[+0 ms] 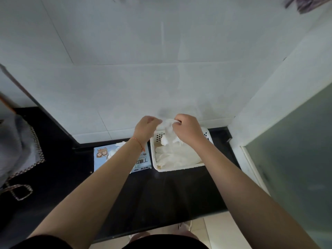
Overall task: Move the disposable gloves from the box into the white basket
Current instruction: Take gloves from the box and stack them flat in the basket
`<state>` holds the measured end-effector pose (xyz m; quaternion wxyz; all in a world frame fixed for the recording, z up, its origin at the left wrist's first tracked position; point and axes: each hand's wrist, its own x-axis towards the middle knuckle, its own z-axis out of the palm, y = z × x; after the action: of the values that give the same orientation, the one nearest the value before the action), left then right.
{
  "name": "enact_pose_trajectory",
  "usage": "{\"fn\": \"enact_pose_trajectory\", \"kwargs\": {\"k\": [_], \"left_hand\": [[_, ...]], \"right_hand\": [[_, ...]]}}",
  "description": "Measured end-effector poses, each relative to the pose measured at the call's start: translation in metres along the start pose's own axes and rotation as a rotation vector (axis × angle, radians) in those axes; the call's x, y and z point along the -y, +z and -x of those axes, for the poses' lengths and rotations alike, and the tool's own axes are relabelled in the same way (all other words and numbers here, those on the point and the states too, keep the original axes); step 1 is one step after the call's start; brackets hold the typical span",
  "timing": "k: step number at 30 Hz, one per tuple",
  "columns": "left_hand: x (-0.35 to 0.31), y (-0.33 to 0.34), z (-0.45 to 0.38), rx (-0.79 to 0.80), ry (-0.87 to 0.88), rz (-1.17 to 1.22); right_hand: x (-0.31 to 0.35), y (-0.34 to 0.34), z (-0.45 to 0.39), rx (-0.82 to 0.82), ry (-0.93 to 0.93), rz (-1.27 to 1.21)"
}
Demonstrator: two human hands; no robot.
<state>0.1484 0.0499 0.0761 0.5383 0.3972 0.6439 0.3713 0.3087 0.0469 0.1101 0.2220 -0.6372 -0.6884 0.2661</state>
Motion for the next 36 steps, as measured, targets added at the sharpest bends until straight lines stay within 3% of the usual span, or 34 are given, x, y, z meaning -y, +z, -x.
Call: {"fn": "enact_pose_trajectory", "kwargs": {"k": [3,5,9,14,22,27,31,34,36], "left_hand": [[-0.009,0.002,0.010,0.351,0.126,0.112],[-0.009,0.004,0.013,0.430,0.159,-0.024],[0.003,0.000,0.008,0.343,0.142,-0.148],[0.014,-0.004,0.006,0.276,0.147,-0.179],[0.037,-0.029,-0.003,0.345,0.006,-0.413],[0.032,-0.048,-0.003,0.351,-0.042,-0.329],[0.018,-0.064,-0.012,0.388,-0.071,-0.162],[0.014,-0.055,-0.028,0.381,-0.030,-0.432],[0.021,-0.037,-0.038,0.383,-0.017,-0.669]], "right_hand": [[0.005,-0.008,-0.002,0.033,0.059,-0.175],[0.007,-0.011,-0.003,0.017,0.085,-0.235],[0.005,-0.015,-0.006,-0.001,0.112,-0.266],[0.002,-0.009,-0.006,0.150,0.097,-0.109],[0.003,0.007,-0.010,0.027,0.074,-0.120],[0.005,0.010,-0.010,0.046,0.335,-0.359],[-0.007,0.015,-0.007,0.193,0.656,-0.802],[-0.031,0.023,-0.009,0.262,0.776,-0.930],[-0.052,0.031,-0.007,0.315,0.784,-0.830]]}}
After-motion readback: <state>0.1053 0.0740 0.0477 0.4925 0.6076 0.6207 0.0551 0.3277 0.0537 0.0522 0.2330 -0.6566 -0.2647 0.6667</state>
